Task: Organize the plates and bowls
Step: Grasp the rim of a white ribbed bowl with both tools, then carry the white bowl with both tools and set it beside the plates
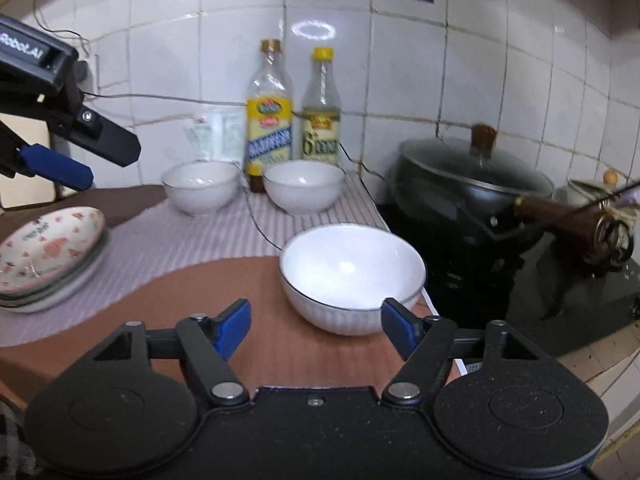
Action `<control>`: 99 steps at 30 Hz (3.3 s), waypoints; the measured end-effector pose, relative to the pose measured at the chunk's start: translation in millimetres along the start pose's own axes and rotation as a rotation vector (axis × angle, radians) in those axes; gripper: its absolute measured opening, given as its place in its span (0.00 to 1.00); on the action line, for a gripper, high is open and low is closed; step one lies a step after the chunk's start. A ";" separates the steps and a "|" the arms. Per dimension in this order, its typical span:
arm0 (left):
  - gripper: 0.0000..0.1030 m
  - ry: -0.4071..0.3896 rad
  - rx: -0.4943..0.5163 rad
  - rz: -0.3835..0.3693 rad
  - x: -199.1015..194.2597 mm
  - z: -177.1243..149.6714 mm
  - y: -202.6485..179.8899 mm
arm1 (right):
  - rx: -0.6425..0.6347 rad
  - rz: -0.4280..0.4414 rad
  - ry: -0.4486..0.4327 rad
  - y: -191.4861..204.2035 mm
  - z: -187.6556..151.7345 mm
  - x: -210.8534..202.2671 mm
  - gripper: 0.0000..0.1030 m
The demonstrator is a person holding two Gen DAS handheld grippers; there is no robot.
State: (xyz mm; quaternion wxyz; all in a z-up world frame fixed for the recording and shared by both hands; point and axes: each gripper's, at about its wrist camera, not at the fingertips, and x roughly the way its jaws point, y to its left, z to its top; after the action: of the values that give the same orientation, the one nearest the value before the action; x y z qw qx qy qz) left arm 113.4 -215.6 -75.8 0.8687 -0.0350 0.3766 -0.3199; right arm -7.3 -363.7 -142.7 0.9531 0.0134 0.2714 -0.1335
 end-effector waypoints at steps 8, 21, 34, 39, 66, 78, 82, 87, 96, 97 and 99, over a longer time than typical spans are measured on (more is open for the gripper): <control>0.76 0.020 0.007 -0.029 56.2 -8.4 -11.3 | 0.007 -0.012 0.058 -15.3 -15.2 43.4 0.89; 0.70 0.196 -0.036 -0.053 136.7 -9.2 -23.7 | 0.007 0.004 0.022 -24.6 -18.1 80.1 0.90; 0.16 0.275 -0.073 -0.065 148.1 -4.1 -29.3 | -0.003 -0.004 0.007 -20.2 -16.1 85.7 0.92; 0.16 0.285 -0.064 -0.049 142.9 -3.9 -29.0 | 0.014 0.022 0.019 -20.2 -14.8 83.2 0.92; 0.16 0.190 -0.223 0.124 45.8 -3.6 68.2 | -0.185 0.296 -0.055 81.0 10.9 59.8 0.92; 0.16 0.185 -0.189 0.233 53.4 -14.9 82.4 | -0.204 0.349 -0.016 101.0 0.0 88.1 0.92; 0.16 0.176 -0.202 0.249 57.7 -17.0 85.2 | -0.206 0.345 -0.012 104.8 -3.3 91.9 0.92; 0.16 0.188 -0.203 0.247 59.7 -15.9 86.7 | -0.192 0.341 0.010 104.5 -3.9 93.8 0.92; 0.22 0.293 -0.239 0.187 57.5 -4.3 87.3 | -0.221 0.285 0.121 105.8 18.3 75.2 0.94; 0.23 0.294 -0.230 0.185 54.9 -2.2 85.4 | -0.207 0.295 0.114 103.9 22.9 69.6 0.94; 0.24 0.293 -0.214 0.179 48.3 4.0 82.8 | -0.178 0.314 0.103 100.8 31.6 59.4 0.94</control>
State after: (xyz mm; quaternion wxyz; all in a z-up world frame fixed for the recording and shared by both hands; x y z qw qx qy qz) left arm 184.7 -178.8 -128.5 0.8209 -0.0465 0.5324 -0.2011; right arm 83.9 -284.4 -151.4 0.9444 -0.0220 0.3253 0.0423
